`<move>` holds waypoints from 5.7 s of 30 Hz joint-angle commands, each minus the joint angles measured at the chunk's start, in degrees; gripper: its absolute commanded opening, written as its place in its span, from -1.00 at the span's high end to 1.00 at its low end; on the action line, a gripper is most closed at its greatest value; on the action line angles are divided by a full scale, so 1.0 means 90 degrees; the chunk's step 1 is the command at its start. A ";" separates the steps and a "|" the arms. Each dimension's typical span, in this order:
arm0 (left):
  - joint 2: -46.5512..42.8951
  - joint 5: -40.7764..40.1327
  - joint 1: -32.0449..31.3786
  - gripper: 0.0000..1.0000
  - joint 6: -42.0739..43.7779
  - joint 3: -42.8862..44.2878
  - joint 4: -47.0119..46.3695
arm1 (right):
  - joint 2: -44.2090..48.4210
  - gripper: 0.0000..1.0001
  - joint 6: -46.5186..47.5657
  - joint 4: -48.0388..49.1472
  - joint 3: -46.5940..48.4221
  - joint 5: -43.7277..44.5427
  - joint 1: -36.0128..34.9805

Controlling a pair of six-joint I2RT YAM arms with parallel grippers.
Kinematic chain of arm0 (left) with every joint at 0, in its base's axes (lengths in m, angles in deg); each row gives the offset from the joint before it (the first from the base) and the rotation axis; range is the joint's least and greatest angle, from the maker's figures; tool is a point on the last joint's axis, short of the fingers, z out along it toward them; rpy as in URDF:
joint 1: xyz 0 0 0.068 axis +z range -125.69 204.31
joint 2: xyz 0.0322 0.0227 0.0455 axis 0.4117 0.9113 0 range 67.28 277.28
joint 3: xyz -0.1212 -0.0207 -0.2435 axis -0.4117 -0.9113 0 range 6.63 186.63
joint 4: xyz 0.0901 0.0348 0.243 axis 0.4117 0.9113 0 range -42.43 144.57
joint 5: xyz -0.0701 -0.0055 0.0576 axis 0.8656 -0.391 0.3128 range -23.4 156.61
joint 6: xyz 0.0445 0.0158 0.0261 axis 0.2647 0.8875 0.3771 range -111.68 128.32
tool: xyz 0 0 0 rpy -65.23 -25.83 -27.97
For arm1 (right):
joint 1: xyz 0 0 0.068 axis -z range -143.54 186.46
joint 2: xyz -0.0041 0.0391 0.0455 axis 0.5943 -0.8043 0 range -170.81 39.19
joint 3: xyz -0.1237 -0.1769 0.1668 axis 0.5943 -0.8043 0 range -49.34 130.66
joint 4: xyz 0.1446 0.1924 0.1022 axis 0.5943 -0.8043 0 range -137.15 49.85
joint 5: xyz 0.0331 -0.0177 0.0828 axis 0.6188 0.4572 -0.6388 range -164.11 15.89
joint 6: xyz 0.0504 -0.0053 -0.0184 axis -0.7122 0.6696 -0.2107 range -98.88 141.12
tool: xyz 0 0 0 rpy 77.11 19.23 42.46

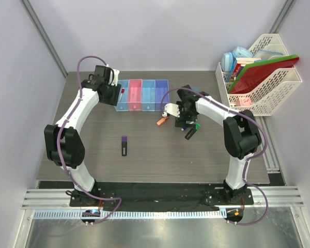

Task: Sort the stationery into containers
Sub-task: Pick up the pen from the center of the board, then move the storage box to the center of the board, then place the pen in the storage box, then pick up the stationery from the center of the board.

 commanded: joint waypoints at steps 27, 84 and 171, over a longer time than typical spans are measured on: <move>-0.0205 -0.0667 0.0656 -0.07 0.0351 -0.0205 -0.0597 | -0.0227 0.98 -0.0910 0.0355 0.0046 -0.0545 -0.0346; 0.3576 -0.1662 -0.0399 0.03 0.0489 0.2960 -0.0929 | -0.2052 0.98 -0.7973 0.3274 0.4509 -0.4373 -0.0424; -0.0400 0.0935 -0.1638 -0.13 0.0586 -0.1152 -0.0939 | 0.0145 -0.25 -0.7249 0.1458 0.0564 -0.1668 0.1528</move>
